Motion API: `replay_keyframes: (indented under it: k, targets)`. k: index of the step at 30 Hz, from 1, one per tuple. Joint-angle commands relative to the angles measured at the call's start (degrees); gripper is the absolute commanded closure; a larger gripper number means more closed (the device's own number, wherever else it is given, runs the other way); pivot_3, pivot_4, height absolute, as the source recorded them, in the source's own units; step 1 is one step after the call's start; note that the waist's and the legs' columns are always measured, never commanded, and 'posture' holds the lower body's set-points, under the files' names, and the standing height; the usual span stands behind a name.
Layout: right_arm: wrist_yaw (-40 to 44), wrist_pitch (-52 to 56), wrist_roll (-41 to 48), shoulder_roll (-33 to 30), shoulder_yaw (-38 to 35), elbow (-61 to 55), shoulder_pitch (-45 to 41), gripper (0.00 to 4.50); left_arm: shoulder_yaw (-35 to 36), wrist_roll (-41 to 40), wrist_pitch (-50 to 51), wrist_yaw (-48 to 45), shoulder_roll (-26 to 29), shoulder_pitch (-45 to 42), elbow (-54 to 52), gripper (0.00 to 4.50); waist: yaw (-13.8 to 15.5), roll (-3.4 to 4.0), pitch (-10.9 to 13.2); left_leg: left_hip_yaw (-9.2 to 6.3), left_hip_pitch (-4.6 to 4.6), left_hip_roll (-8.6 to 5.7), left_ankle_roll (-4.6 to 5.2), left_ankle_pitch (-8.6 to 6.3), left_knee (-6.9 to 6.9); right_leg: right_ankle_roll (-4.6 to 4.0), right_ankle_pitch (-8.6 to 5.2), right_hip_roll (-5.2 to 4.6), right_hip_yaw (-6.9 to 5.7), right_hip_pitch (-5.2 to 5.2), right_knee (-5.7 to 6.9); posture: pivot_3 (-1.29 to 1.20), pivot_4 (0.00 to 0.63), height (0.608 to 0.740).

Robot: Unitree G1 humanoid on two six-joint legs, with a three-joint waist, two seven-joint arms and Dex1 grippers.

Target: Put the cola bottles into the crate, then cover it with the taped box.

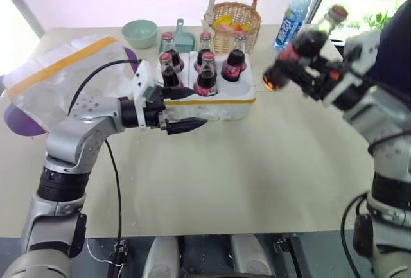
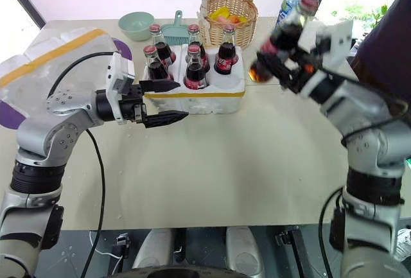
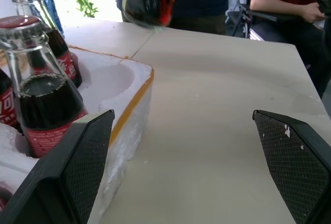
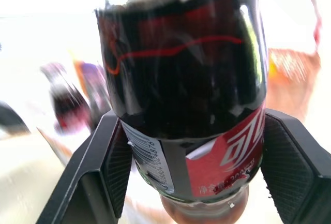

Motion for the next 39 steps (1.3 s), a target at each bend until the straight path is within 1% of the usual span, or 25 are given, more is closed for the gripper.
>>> replay_keyframes:
  k: [1, 4, 10, 17, 21, 24, 27, 30, 31, 33, 37, 39]
  targets:
    - [1.74, -3.17, -4.11, 1.79, 3.62, 7.21, -5.89, 1.69, 1.68, 0.0, -1.23, 0.75, 0.36, -0.53, -1.29, 0.0, -0.01, -0.01, 0.0, 0.01, -0.02, -0.02, 0.0, 0.0, 0.01, 0.0, 0.0, -0.03, 0.0, 0.0, -0.01, 0.0, 0.15, 0.74]
    - [3.68, -5.62, -7.81, 3.55, 7.14, 13.07, -8.6, 1.69, 2.09, -0.11, -1.21, 1.35, 0.52, -0.12, -1.85, 0.0, 0.08, -0.01, 0.0, 0.02, -0.08, -0.05, 0.0, 0.0, 0.04, 0.01, 0.01, -0.09, 0.0, -0.02, -0.01, 0.0, 0.15, 0.74]
    - [8.05, -9.57, -13.07, 6.43, 12.24, 18.39, -8.18, 1.69, 3.22, -0.49, -0.94, 2.73, 1.15, 1.9, -3.47, 0.0, -0.25, -0.02, -0.01, 0.03, -0.18, -0.03, 0.0, 0.0, 0.03, 0.01, 0.01, -0.1, -0.02, -0.16, 0.0, 0.0, 0.15, 0.74]
    - [9.26, -9.41, -14.33, 9.9, 12.9, 19.53, -8.79, 1.69, 3.83, -0.45, -0.77, 3.81, 1.11, 2.72, -4.05, 0.0, -0.31, -0.01, 0.0, 0.02, -0.12, 0.0, -0.01, 0.0, 0.03, 0.0, 0.01, -0.04, -0.01, -0.16, 0.09, 0.0, 0.15, 0.74]
    - [10.13, -9.45, -17.21, 9.93, 15.15, 20.2, -8.17, 1.69, 3.76, -0.33, -1.01, 3.95, 1.15, 2.55, -3.65, 0.0, -0.28, -0.01, 0.0, 0.04, -0.17, -0.02, -0.01, 0.0, 0.03, 0.0, 0.01, -0.11, -0.01, -0.18, 0.04, 0.0, 0.15, 0.74]
    - [9.13, -9.54, -20.38, 9.58, 16.03, 23.06, -8.55, 1.69, 3.79, -0.18, -1.28, 3.85, 1.28, 2.33, -3.2, 0.0, -0.39, -0.01, 0.0, 0.05, -0.15, -0.03, -0.01, 0.0, 0.03, 0.0, 0.01, -0.1, -0.01, -0.18, 0.05, 0.0, 0.15, 0.74]
    - [8.83, -9.51, -22.5, 9.25, 16.28, 25.32, -9.23, 1.69, 3.94, 0.01, -1.49, 3.64, 1.58, 2.02, -2.71, 0.0, -0.31, -0.01, 0.0, 0.04, -0.15, -0.02, -0.01, 0.01, 0.03, 0.0, 0.01, -0.08, -0.01, -0.18, 0.06, 0.0, 0.15, 0.74]
    - [8.83, -8.46, -22.72, 9.29, 15.39, 26.91, -9.96, 1.69, 4.08, 0.33, -1.86, 3.17, 2.13, 1.5, -1.79, 0.0, -0.26, -0.02, -0.01, 0.04, -0.16, -0.03, -0.01, 0.0, 0.04, 0.01, 0.01, -0.1, -0.01, -0.17, 0.06, 0.0, 0.15, 0.74]
    - [8.99, -7.75, -22.51, 9.17, 15.13, 26.97, -10.07, 0.66, 4.25, 0.37, -1.94, 2.94, 2.55, 1.33, -1.44, 0.0, -0.25, -0.02, -0.01, 0.04, -0.16, -0.04, -0.01, 0.01, 0.04, 0.01, 0.01, -0.11, -0.01, -0.17, 0.06, 0.0, 0.15, 0.74]
    - [9.34, -6.66, -22.08, 9.02, 14.78, 26.8, -10.25, 0.04, 4.41, 0.47, -2.25, 2.52, 3.34, 1.14, -0.65, 0.0, -0.19, -0.02, -0.01, 0.04, -0.15, -0.04, -0.01, 0.01, 0.05, 0.01, 0.01, -0.11, -0.01, -0.15, 0.06, 0.0, 0.15, 0.74]
    - [11.45, -3.79, -20.75, 7.38, 14.54, 23.08, -9.71, 0.04, 5.05, 0.68, -2.54, 1.23, 5.77, 1.72, -0.07, 0.0, -0.16, -0.02, -0.01, 0.03, -0.15, -0.04, -0.01, 0.01, 0.06, 0.01, 0.01, -0.11, -0.02, -0.14, 0.05, 0.0, 0.15, 0.74]
    - [15.06, -1.27, -18.84, 4.14, 14.08, 18.2, -9.14, 0.04, 6.43, 0.52, -2.2, -0.19, 8.86, 2.39, -0.13, 0.0, -0.17, -0.01, 0.0, 0.03, -0.16, -0.04, -0.01, 0.0, 0.04, 0.01, 0.01, -0.1, -0.03, -0.15, 0.04, 0.0, 0.15, 0.74]
